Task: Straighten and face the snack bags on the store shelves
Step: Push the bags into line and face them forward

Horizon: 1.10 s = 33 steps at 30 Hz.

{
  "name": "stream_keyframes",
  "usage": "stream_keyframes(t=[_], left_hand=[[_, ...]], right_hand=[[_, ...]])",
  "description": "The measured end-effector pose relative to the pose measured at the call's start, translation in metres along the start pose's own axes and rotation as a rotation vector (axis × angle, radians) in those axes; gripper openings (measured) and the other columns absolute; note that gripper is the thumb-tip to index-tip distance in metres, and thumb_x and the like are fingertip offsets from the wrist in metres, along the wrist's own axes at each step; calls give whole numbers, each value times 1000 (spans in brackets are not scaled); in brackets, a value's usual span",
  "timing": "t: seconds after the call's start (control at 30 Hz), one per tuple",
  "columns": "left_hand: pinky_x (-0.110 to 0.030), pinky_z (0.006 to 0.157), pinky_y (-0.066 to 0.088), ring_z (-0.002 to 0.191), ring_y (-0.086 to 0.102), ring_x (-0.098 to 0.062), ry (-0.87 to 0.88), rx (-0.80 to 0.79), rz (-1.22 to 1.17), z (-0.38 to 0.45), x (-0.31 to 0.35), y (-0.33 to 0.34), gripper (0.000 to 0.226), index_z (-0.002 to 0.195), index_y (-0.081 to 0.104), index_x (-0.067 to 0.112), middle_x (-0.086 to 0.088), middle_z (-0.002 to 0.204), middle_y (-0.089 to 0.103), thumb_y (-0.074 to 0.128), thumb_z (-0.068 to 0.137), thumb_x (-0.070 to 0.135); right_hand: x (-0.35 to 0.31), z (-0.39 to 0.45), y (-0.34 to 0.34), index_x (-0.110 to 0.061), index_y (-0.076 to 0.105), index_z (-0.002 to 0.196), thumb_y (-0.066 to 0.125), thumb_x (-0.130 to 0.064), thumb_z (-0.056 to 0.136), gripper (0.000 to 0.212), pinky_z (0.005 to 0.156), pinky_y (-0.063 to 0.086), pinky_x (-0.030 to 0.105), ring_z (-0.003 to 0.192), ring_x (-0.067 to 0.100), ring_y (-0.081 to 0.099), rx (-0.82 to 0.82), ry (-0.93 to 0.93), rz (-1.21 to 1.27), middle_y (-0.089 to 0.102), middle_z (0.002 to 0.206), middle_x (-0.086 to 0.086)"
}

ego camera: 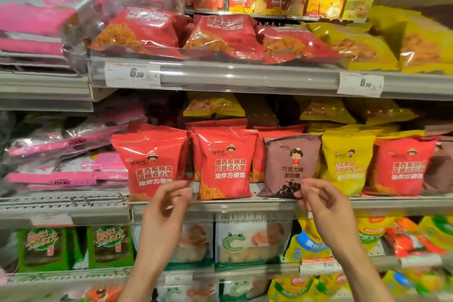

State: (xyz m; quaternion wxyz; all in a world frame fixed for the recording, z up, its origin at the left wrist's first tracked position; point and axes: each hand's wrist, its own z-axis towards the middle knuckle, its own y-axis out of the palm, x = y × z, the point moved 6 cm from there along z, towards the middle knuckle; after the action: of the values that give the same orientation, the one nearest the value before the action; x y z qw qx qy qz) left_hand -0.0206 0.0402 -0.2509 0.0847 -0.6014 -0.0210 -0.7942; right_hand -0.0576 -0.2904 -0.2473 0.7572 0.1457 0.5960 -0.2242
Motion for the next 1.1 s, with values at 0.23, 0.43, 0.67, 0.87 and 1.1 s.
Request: stream_keyframes(t=[0.23,0.43,0.67,0.87,1.1], left_hand=[[-21,77,55,84,69,-8,15,-112,-11,9,6,80,13,107,70,22,7,91,74,68,96,15],[-25,72,51,73,62,0,63,-225,193,20,13,148,24,120,64,35,21,88,69,63,99,25],[-34,85,59,75,67,1,129,-276,508,29,32,181,56,153,40,30,15,127,67,58,100,38],[-33,74,60,64,67,1,145,-255,469,28,37,178,57,153,39,29,12,123,69,59,101,37],[-39,70,60,67,69,-8,156,-239,196,30,43,157,54,144,50,37,12,111,72,61,92,46]], right_hand=[[23,28,-43,-18,70,99,63,-8,97,12,76,55,28,83,20,70,78,6,-108,75,82,2],[22,51,-39,-19,66,121,64,-29,97,26,77,56,20,88,2,70,25,-75,-427,76,98,-4],[12,58,-19,-17,64,131,66,-46,94,47,87,57,36,96,12,71,-50,-112,-542,75,110,-3],[15,60,-17,-26,66,123,70,-50,90,42,74,58,23,83,-3,68,-70,-89,-486,70,92,-18],[3,57,-6,-30,69,121,62,-75,79,62,89,58,30,99,3,66,-162,-108,-308,65,109,-12]])
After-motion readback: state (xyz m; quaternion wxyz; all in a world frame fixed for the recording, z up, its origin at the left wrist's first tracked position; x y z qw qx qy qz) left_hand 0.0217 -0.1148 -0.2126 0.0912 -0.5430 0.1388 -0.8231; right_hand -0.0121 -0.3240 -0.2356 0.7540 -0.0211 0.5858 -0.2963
